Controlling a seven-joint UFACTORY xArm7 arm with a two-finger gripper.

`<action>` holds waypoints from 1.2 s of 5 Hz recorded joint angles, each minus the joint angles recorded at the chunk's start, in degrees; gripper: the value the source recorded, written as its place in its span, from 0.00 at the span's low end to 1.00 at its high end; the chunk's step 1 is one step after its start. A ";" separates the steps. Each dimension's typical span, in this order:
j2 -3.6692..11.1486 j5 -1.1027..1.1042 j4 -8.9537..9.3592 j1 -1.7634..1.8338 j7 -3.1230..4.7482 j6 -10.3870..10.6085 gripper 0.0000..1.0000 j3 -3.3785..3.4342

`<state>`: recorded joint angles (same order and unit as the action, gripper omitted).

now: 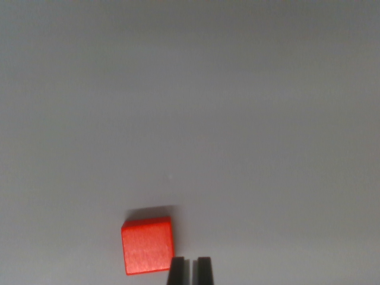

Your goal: Reach red block

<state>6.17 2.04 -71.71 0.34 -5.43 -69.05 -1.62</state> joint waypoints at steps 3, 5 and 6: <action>0.62 0.05 2.09 0.21 -0.33 2.70 0.00 0.14; 1.21 0.10 4.11 0.41 -0.66 5.31 0.00 0.27; 1.84 0.16 6.23 0.62 -0.99 8.04 0.00 0.41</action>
<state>8.01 2.20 -65.48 0.95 -6.42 -61.02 -1.22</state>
